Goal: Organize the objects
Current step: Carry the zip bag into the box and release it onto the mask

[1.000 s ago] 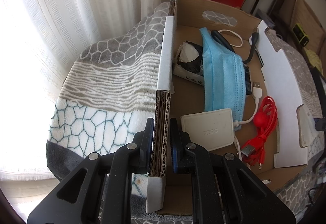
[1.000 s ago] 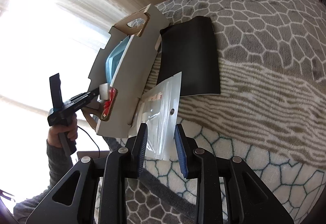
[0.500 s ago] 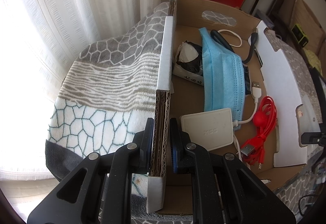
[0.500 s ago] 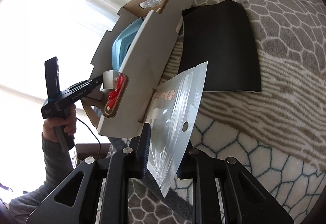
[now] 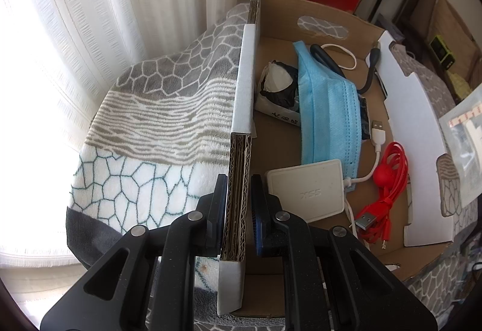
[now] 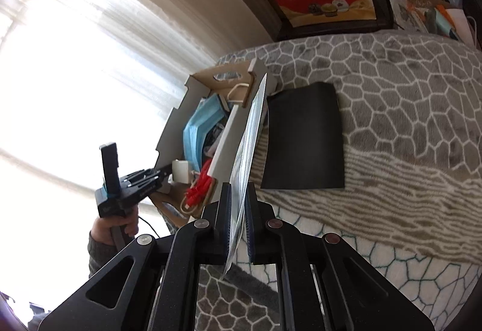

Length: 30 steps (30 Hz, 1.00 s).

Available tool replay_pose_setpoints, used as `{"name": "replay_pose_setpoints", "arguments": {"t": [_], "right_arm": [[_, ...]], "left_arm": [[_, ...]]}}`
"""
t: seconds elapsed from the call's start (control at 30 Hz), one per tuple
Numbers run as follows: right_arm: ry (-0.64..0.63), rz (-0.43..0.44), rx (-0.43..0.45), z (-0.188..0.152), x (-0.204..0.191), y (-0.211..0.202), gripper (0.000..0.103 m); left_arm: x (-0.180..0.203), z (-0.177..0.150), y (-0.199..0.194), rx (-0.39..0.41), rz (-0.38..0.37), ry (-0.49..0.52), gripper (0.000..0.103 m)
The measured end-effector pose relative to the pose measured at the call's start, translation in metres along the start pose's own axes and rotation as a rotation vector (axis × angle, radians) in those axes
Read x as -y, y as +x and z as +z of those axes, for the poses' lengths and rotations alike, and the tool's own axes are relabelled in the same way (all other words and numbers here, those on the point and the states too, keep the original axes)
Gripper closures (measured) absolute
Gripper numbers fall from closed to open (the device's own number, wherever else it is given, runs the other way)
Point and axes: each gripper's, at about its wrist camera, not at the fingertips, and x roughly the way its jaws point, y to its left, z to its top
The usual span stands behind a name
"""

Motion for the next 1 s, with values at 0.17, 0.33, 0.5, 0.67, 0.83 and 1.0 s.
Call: {"name": "replay_pose_setpoints", "arguments": {"t": [0.17,0.33,0.5,0.67,0.83,1.0], "right_arm": [[-0.009,0.003,0.028,0.024,-0.021,0.003,0.096],[-0.029,-0.003,0.012,0.045,-0.045,0.033,0.096],[-0.018,0.001,-0.025,0.063,-0.063,0.077,0.096],[0.031,0.029,-0.044,0.072,-0.070,0.118,0.096],[0.120,0.079,-0.040,0.078,-0.065,0.151,0.095],[0.193,0.102,-0.014,0.082,-0.055,0.170,0.091]], "left_arm": [[0.000,0.000,0.000,0.000,0.000,-0.002,0.091],[0.003,-0.001,-0.001,-0.002,0.006,0.002,0.091],[0.003,-0.001,-0.002,-0.002,-0.001,-0.003,0.091],[0.001,-0.002,-0.002,-0.001,-0.012,-0.012,0.091],[0.000,-0.002,-0.002,-0.001,-0.016,-0.014,0.091],[-0.001,-0.002,-0.002,0.001,-0.026,-0.020,0.091]]}}
